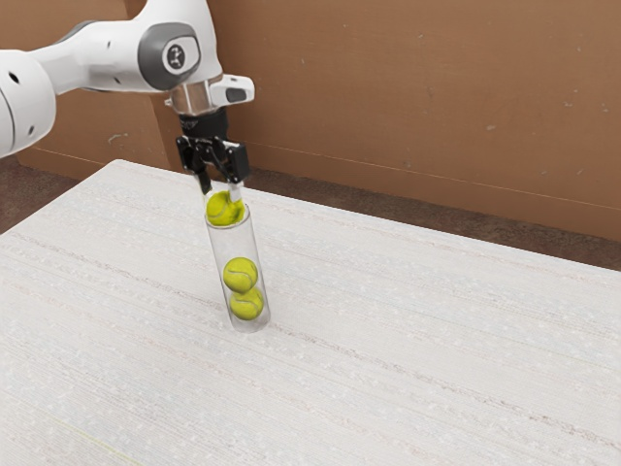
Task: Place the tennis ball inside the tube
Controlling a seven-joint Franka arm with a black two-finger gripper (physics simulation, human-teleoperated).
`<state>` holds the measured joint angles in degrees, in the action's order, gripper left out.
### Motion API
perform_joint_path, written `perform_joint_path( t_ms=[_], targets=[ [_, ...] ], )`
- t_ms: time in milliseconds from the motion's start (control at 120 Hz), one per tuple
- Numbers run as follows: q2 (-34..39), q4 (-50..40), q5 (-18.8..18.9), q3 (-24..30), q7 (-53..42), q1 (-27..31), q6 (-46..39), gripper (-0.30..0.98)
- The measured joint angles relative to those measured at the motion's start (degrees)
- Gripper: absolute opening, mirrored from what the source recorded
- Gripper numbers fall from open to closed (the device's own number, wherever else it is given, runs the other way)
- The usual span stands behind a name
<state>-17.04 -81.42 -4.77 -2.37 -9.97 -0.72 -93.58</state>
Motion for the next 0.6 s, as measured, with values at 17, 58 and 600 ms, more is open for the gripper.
perform_joint_path(
  t_ms=[17,58,600],
  targets=[
    [0.1,0.0,0.0,0.0,0.0,0.0,0.0,0.52],
    [0.3,0.0,0.0,0.0,0.0,-0.1,0.0,0.55],
    [21.3,-13.1,6.3,-0.3,-2.3,-5.2,0.8,0.68]
  ],
)
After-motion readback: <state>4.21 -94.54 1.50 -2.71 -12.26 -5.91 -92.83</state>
